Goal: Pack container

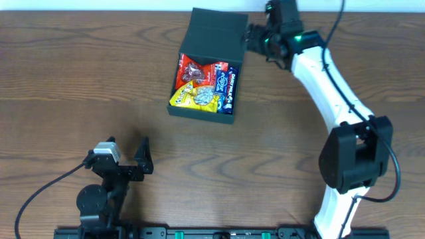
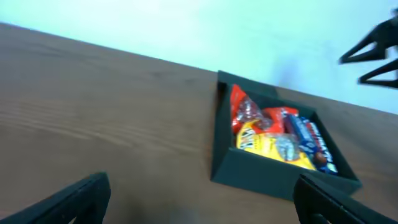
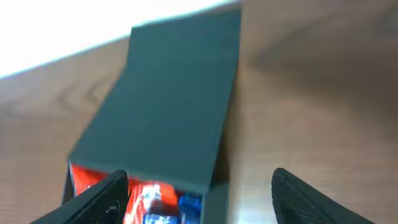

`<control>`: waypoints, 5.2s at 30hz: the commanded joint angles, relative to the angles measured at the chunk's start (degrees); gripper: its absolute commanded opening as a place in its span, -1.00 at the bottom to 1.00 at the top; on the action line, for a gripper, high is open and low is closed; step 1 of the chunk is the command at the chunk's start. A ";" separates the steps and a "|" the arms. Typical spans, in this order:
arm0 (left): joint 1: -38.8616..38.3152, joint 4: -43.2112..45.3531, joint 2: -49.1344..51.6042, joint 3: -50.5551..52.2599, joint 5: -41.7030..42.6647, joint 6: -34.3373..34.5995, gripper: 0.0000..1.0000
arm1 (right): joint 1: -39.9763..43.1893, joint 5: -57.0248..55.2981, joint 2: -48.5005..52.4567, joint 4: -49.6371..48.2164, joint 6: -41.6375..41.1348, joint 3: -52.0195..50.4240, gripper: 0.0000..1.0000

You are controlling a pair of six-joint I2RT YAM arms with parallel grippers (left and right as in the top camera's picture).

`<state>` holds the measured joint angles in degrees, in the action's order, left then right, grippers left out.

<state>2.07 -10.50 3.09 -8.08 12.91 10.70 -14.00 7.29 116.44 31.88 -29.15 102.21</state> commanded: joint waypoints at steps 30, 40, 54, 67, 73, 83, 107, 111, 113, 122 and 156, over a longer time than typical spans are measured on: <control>0.11 6.34 92.19 -60.57 7.69 -12.26 0.90 | 1.84 2.60 -0.85 -5.66 3.04 -0.11 0.52; -0.63 -1.92 98.90 -62.49 7.13 -12.26 0.91 | 2.10 1.55 -0.85 -5.29 3.08 -0.11 0.54; -6.75 -11.50 104.43 -62.49 0.22 -12.46 0.90 | 2.43 1.60 -0.85 -3.74 3.08 -0.11 0.56; -11.96 -18.29 104.43 -62.49 0.26 -12.44 0.91 | 3.50 1.57 -0.85 -2.47 3.08 -0.11 0.58; -12.59 -19.28 104.43 -62.49 0.24 -12.44 0.90 | 4.07 1.55 -0.85 -1.84 3.10 -0.11 0.58; -8.72 -10.78 104.37 -63.91 0.22 -12.44 0.91 | 4.94 1.51 -0.83 2.95 5.14 -0.11 0.36; -2.82 20.92 108.08 -67.60 16.26 4.96 -0.88 | 5.29 14.43 9.18 -1.38 -2.71 -0.33 -0.97; -1.27 17.68 115.75 -76.35 20.02 6.12 -0.89 | 6.10 15.21 10.82 -3.98 -4.90 -0.33 -0.97; -0.66 12.44 121.66 -84.02 20.13 6.12 -0.88 | 6.34 14.53 11.19 -5.38 -5.16 -0.33 -0.97; -0.61 -2.80 136.41 -101.50 25.24 10.78 -0.88 | 8.35 23.63 19.23 -15.47 -13.70 -0.33 -0.97; -5.11 1.42 140.06 -101.55 33.75 15.76 -0.89 | 4.81 31.28 26.62 -30.84 -20.44 -0.28 -0.97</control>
<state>-2.61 -9.93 142.45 -108.16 43.68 25.96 -8.38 36.95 142.10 1.96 -49.28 101.82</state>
